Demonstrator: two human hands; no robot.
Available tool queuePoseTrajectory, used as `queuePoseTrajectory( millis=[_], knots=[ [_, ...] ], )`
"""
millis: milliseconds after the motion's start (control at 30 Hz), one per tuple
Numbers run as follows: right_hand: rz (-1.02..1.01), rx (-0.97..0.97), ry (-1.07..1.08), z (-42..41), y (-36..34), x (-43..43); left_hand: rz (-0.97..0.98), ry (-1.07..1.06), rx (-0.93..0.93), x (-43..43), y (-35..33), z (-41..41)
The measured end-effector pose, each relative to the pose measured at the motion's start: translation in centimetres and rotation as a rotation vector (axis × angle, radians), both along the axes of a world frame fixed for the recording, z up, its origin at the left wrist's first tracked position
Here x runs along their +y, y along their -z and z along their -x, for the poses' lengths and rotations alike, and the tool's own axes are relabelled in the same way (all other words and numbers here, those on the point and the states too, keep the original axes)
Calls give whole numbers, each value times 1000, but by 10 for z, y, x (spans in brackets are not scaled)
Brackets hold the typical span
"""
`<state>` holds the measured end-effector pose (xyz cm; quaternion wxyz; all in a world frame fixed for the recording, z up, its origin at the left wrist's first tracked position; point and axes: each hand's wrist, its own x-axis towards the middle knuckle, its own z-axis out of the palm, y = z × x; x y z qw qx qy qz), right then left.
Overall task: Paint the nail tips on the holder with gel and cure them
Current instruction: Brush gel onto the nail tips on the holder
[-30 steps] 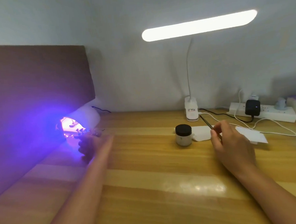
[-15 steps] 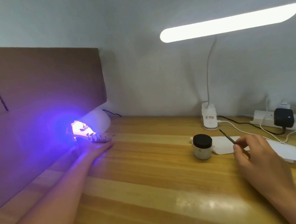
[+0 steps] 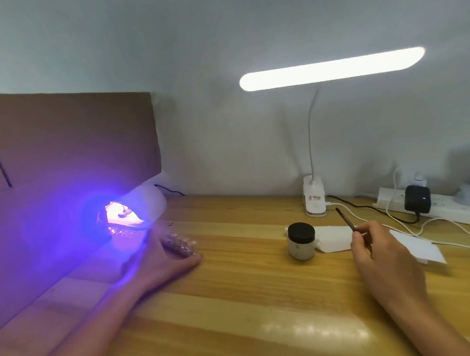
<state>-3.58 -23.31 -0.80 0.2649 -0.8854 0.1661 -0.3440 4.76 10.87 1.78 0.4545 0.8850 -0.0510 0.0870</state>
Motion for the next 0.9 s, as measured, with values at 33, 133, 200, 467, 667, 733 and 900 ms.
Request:
queuePoseTrajectory(
  millis=[33,133,200,467,667,733,900],
  knots=[
    [-32,-12,7,1,0,-1,-74,58,-19,-9,10,4],
    [-186,-74,-2,3,1,-6,-327,234,7,-34,19,26],
    [-285,-132,-12,7,0,-6,-374,388,-3,-53,24,35],
    [-424,13,-178,32,1,-28,-395,868,136,-164,15,57],
    [-491,122,-277,34,1,-46,-223,966,246,-169,15,30],
    [-476,180,-297,29,0,-48,-92,964,257,-168,20,31],
    [-381,180,-252,27,5,-50,14,825,68,-172,31,35]
  ],
)
